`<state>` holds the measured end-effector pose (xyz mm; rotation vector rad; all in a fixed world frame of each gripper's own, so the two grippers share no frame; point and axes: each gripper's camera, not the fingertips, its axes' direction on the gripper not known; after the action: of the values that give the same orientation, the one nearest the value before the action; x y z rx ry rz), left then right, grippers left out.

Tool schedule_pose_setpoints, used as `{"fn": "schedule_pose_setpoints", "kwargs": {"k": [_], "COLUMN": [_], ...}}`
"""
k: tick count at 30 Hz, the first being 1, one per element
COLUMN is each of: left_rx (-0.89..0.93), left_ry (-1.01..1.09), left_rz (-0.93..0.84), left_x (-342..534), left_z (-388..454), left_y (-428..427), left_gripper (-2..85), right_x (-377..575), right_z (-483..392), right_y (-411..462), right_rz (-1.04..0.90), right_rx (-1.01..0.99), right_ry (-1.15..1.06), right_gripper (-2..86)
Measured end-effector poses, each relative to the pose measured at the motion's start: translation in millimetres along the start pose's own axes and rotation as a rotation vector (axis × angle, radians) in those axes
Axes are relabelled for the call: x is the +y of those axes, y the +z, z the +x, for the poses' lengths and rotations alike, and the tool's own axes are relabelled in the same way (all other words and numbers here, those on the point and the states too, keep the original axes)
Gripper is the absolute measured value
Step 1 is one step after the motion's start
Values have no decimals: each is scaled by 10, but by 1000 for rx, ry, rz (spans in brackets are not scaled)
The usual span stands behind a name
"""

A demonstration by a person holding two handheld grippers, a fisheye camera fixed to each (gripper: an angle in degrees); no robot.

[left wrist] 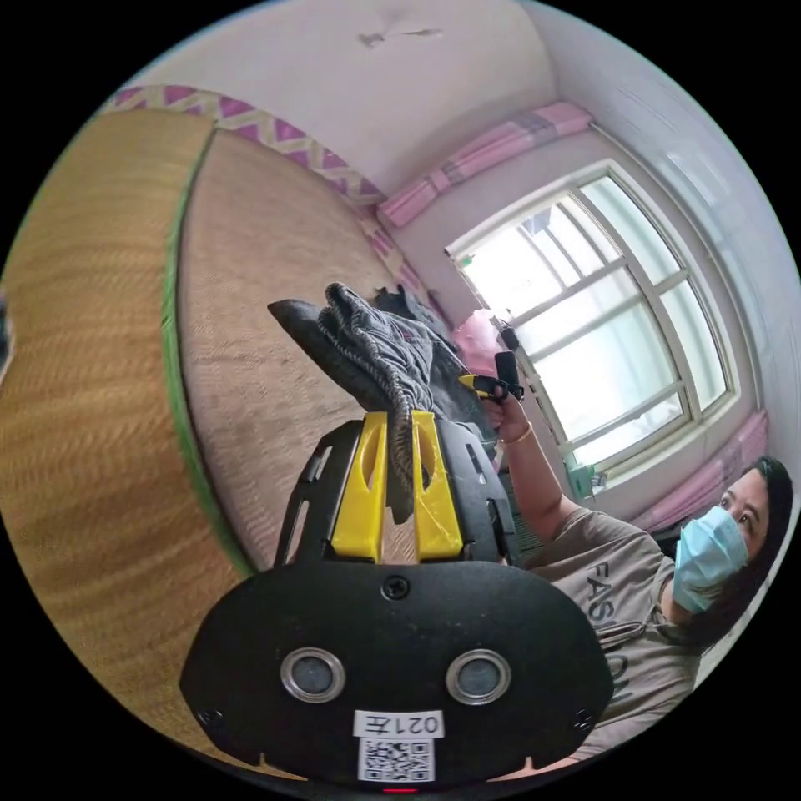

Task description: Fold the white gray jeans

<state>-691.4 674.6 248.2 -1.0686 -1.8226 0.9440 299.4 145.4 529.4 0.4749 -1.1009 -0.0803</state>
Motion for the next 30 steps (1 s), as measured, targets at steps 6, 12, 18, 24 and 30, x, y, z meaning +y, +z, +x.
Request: {"fn": "schedule_pose_setpoints", "kwargs": {"k": [6,12,18,24,30], "left_rx": [59,102,279,188,-42], "left_ry": [90,-11,94,250,219], "left_rz": [-2,51,-64,-75,-16], "left_x": [-1774,-2404,-1371,46,1721], "left_z": [785,993,856,1098,1091], "left_y": [1551,2987,2889,1343,-588], "left_gripper": [44,70,17,-8,-9], "right_x": [-1069,-1922,-1888,-1578,-2008], "right_z": [-100,-83,-531,-1773,-3491], "right_y": [-2272,-3306,-2545,-1305,632], "right_rz": [213,364,290,288,169], "right_rx": [303,936,1006,696,418], "right_ry": [5,126,-145,-382,-635], "right_gripper": [66,93,48,-8,-9]}}
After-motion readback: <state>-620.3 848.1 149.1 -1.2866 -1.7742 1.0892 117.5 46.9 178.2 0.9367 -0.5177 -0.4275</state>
